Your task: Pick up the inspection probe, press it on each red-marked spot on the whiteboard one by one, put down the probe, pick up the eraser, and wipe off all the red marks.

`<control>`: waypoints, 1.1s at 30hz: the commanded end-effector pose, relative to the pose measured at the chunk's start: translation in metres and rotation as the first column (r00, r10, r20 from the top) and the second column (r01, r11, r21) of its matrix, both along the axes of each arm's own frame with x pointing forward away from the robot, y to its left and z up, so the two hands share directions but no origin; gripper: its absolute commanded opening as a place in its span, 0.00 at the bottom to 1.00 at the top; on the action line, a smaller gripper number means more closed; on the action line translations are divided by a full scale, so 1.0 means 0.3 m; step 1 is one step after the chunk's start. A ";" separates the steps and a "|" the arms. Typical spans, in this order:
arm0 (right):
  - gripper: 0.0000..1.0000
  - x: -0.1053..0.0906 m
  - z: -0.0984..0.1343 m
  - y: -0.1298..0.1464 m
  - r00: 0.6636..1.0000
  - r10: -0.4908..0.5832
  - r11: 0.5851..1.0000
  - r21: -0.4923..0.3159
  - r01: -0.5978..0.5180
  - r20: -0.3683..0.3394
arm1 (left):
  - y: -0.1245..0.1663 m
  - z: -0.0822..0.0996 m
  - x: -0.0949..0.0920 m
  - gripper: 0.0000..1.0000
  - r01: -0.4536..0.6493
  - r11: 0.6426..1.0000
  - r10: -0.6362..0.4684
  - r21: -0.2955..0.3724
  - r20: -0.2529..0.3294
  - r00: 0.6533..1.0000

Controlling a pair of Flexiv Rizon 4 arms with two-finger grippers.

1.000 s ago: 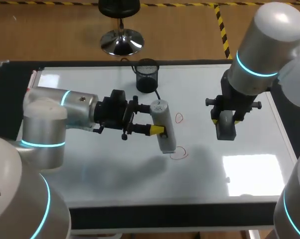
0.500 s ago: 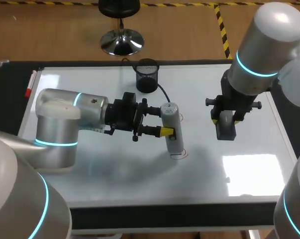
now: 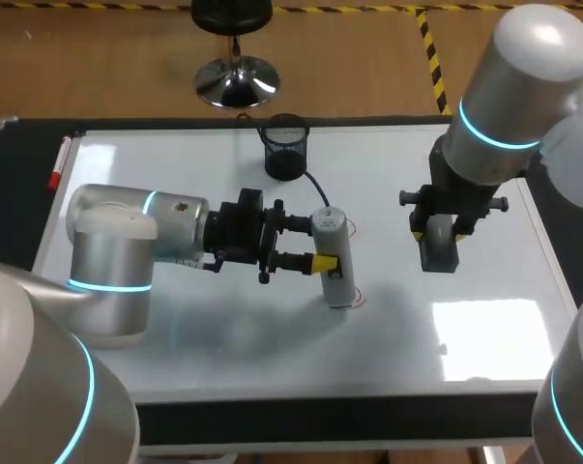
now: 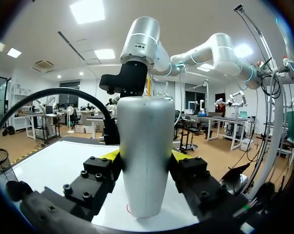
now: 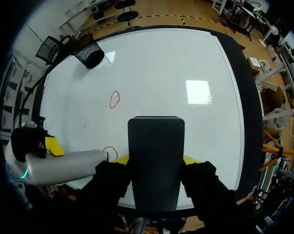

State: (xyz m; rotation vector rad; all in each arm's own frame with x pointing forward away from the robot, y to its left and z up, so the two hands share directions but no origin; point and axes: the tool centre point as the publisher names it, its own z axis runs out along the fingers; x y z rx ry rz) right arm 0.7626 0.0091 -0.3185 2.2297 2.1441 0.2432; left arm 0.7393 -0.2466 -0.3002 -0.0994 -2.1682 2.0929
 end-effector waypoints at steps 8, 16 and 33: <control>0.00 -0.001 0.001 -0.003 1.000 0.001 1.000 0.002 -0.001 0.001 | -0.018 -0.029 0.003 0.00 -0.013 1.000 0.012 -0.013 -0.005 1.000; 0.00 -0.001 0.001 -0.003 1.000 0.001 1.000 0.002 -0.001 0.001 | -0.035 -0.055 0.004 0.00 -0.007 1.000 0.007 0.001 -0.010 1.000; 0.00 -0.001 0.001 -0.003 1.000 0.001 1.000 0.002 -0.001 0.001 | -0.054 -0.094 -0.007 0.00 -0.053 0.989 0.053 0.139 0.006 0.999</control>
